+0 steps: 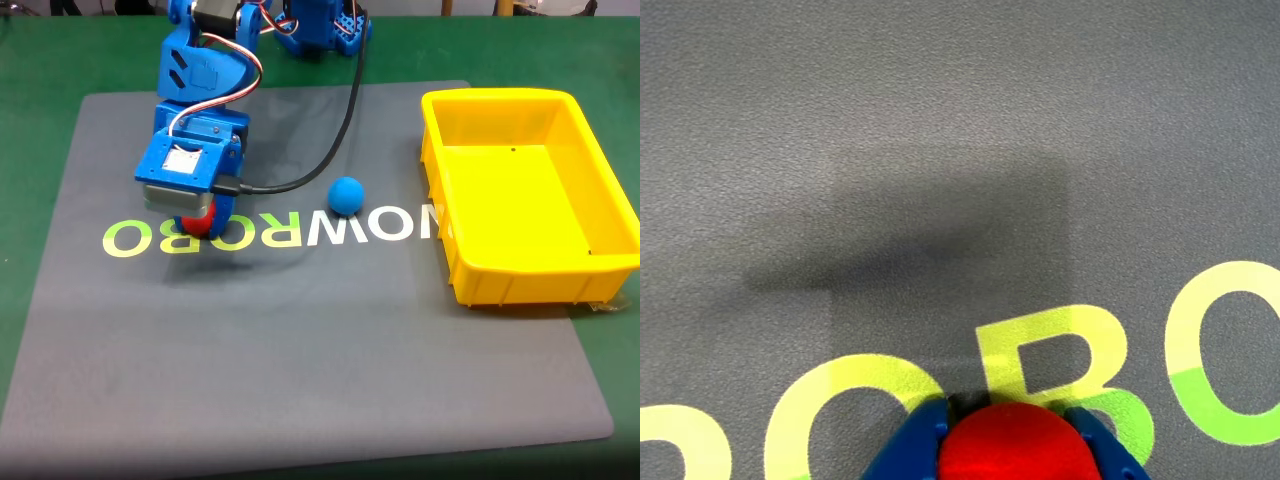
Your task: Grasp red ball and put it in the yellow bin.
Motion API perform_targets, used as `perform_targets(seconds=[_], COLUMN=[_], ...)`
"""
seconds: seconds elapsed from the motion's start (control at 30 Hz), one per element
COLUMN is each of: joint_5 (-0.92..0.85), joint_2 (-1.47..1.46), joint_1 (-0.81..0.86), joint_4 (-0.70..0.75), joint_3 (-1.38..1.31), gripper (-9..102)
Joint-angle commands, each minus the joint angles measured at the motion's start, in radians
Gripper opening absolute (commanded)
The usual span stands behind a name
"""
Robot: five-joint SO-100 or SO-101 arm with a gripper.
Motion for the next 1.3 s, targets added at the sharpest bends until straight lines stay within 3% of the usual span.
perform_targets(seconds=[0.0, 0.4, 1.0, 1.27], joint_5=[0.017, 0.018, 0.149, 0.16], joint_2=[0.009, 0.258, 0.6, 0.609], joint_1=[0.009, -0.074, -0.718, -0.861], joint_4=[-0.023, -0.023, -0.017, -0.014], joint_3=[-0.055, -0.055, 0.12, 0.172], gripper=[0, 0, 0, 0])
